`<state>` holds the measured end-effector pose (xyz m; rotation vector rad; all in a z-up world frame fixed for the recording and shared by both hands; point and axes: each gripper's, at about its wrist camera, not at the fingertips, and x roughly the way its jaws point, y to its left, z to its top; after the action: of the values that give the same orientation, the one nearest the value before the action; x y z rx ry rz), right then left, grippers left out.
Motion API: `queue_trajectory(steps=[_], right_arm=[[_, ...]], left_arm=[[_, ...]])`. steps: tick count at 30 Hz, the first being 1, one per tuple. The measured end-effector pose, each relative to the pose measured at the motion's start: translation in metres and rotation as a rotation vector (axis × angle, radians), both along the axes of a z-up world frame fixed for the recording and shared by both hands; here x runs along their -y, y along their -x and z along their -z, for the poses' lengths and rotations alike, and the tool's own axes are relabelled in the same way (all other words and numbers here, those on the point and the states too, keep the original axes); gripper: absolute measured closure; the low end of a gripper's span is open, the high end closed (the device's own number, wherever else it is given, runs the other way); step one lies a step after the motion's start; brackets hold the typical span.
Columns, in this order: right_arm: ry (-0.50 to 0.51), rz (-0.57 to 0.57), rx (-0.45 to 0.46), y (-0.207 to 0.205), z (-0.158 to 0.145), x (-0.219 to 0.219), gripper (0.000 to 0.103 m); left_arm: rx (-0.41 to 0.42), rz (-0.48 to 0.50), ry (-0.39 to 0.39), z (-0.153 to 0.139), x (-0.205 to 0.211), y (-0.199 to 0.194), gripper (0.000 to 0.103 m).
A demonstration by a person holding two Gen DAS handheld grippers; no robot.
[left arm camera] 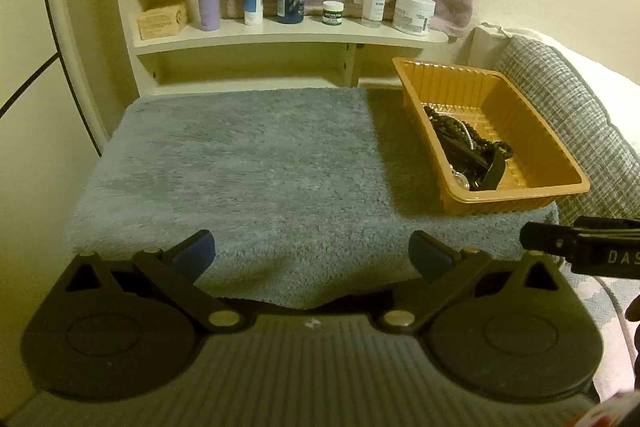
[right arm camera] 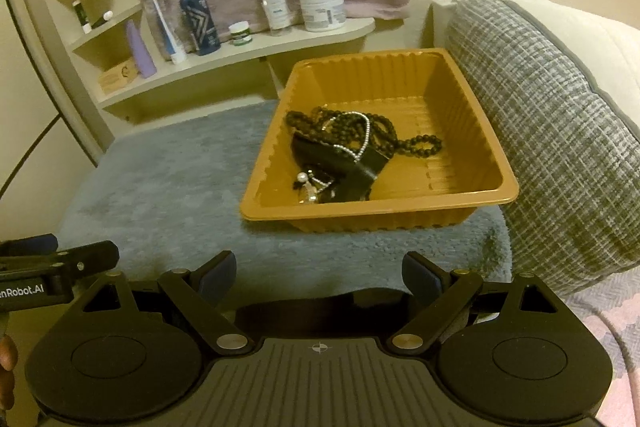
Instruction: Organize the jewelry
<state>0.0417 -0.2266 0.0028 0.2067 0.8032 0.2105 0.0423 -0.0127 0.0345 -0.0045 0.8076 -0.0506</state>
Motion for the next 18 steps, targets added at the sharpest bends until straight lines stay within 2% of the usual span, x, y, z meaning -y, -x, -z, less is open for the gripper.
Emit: queue_trajectory(steps=[18], right_arm=[[-0.007, -0.019, 0.031, 0.015, -0.007, -0.006, 0.014]], left_arm=[[0.037, 0.005, -0.009, -0.011, 0.009, 0.015, 0.001]])
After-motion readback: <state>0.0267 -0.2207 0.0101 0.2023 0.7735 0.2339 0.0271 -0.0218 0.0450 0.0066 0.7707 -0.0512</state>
